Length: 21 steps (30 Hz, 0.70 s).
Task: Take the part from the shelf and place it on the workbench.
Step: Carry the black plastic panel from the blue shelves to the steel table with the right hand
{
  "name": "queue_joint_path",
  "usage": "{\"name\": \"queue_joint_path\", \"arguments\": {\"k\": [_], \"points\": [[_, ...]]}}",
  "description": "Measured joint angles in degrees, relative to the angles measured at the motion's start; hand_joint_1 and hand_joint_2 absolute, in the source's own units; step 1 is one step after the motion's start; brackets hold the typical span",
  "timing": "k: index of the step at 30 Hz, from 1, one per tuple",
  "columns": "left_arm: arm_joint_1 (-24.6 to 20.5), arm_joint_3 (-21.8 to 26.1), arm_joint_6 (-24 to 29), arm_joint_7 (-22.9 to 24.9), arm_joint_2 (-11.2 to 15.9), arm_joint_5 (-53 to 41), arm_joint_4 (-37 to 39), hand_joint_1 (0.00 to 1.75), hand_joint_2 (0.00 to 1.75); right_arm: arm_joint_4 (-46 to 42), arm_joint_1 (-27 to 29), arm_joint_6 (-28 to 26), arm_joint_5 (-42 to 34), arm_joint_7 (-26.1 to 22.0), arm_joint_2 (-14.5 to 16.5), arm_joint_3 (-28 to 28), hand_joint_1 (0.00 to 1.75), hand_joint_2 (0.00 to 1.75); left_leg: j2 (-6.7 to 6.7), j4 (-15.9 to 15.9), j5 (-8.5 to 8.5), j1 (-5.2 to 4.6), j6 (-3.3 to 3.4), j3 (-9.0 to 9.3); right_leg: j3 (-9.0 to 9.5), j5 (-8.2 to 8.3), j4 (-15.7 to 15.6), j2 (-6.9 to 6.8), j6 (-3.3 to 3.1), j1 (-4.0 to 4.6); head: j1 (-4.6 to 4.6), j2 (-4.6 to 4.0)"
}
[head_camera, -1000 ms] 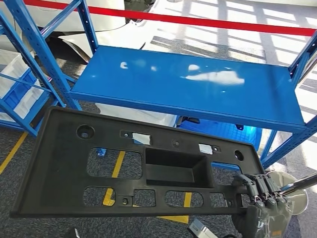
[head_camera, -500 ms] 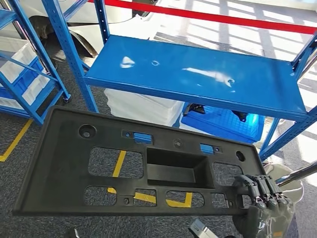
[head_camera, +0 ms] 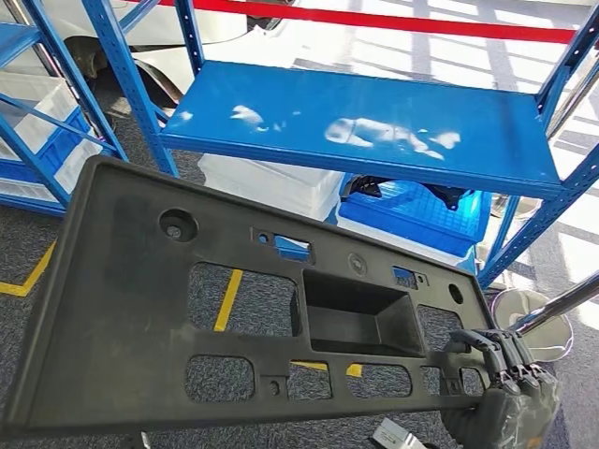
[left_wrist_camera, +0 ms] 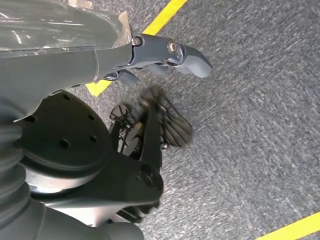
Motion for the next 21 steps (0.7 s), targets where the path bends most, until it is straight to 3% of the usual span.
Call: {"name": "queue_joint_path", "arguments": {"k": [1,2,3,5,7,9,11,13,15,16,17,18,20,21], "points": [[0.0,0.0,0.0,0.0,0.0,0.0,0.0,0.0,1.75,0.0,0.3,0.0,-1.4,-2.3,0.4,-0.4,1.75,1.75,0.0,2.2,-0.22,0.04,-0.14,-0.23,-0.63,0.24,0.3,-0.05,0.02,0.03,0.0,0.0],[0.0,0.0,0.0,-0.1,0.0,0.0,0.0,0.0,1.75,0.0,0.6,0.0,-2.8,-4.7,0.9,-0.8,1.75,1.75,0.0,2.3,0.65,0.1,-0.22,0.51,-1.24,0.38,0.8,-0.08,0.06,0.03,0.0,0.0],[0.0,0.0,0.0,-0.1,0.0,0.0,0.0,0.0,1.75,0.0,0.9,0.0,-4.0,-6.8,1.5,-1.4,1.75,1.75,0.0,0.0,2.17,0.17,-0.25,2.33,-1.8,0.44,1.3,-0.09,0.12,0.02,0.0,0.0],[0.0,0.1,0.0,-0.2,0.1,0.0,0.0,0.0,1.75,0.1,1.3,0.0,-5.6,-9.1,2.4,-2.2,1.75,1.75,0.0,-7.9,4.56,0.28,-0.09,7.23,-2.79,0.32,2.4,-0.04,0.36,0.1,-0.01,0.0],[0.0,0.1,0.0,-0.2,0.1,0.0,0.0,0.0,1.75,0.1,1.7,0.0,-6.9,-10.5,3.1,-2.9,1.75,1.75,-0.01,-12.4,4.92,0.24,0.25,9.65,-3.64,0.31,3.4,0.03,0.83,0.26,0.02,0.0],[0.0,0.1,0.0,-0.3,0.0,0.0,0.0,0.0,1.75,0.2,2.0,0.0,-8.1,-12.1,4.0,-3.8,1.75,1.75,-0.02,-13.0,4.81,0.25,0.85,9.46,-4.21,0.57,3.8,0.06,1.42,0.34,0.05,0.0],[0.0,0.1,0.0,-0.4,0.0,0.0,0.0,0.0,1.75,0.3,2.3,0.0,-9.0,-13.5,4.8,-4.7,1.75,1.75,0.01,-13.3,5.21,0.51,1.74,9.11,-4.82,-0.3,4.8,0.2,2.15,0.3,0.12,0.0],[0.0,0.1,0.0,-0.4,-0.1,0.0,0.0,0.0,1.75,0.3,2.5,0.0,-9.7,-14.4,5.3,-5.4,1.75,1.75,0.12,-13.4,5.7,0.71,2.46,8.61,-6.88,-3.8,9.8,0.31,3.0,-0.05,0.21,0.0],[0.0,0.1,0.0,-0.5,-0.1,0.0,0.0,0.0,1.75,0.5,2.8,0.0,-10.3,-14.8,5.7,-6.0,1.75,1.75,0.28,-13.4,6.03,0.71,2.73,8.09,-9.91,-7.51,17.5,0.28,3.68,-0.59,0.23,0.0],[0.0,0.1,0.0,-0.5,-0.1,0.0,0.0,0.0,1.75,0.7,2.9,0.0,-10.5,-15.0,5.8,-6.3,1.75,1.75,0.38,-13.4,6.16,0.71,2.73,7.92,-10.65,-8.1,19.8,0.28,3.89,-0.8,0.23,0.0],[0.0,0.1,0.0,-0.5,-0.1,0.0,0.0,0.0,1.75,0.8,3.0,0.0,-10.6,-15.2,5.9,-6.6,1.75,1.75,0.48,-13.4,6.24,0.73,2.69,7.85,-10.37,-7.53,19.9,0.26,4.04,-0.97,0.24,0.0],[0.0,0.1,0.0,-0.5,-0.1,0.0,0.0,0.0,1.75,0.9,3.1,0.0,-10.8,-15.3,6.0,-6.8,1.75,1.75,0.61,-13.4,6.29,0.76,2.64,7.87,-8.97,-5.89,17.5,0.17,4.15,-1.1,0.24,0.0],[0.0,0.2,0.0,-0.5,-0.1,0.0,0.0,0.0,1.75,1.0,3.2,0.0,-11.0,-15.5,6.3,-7.1,1.75,1.75,0.91,-13.3,6.33,0.7,2.42,7.96,-4.82,-1.81,9.4,-0.8,4.13,-1.14,0.23,0.0],[0.0,0.2,0.0,-0.5,-0.1,0.0,0.0,0.0,1.75,1.0,3.1,0.0,-11.1,-15.6,6.4,-7.3,1.75,1.75,1.08,-13.3,6.38,0.6,2.19,7.9,-3.37,-0.52,6.1,-1.32,3.91,-1.01,0.22,0.0]]}}
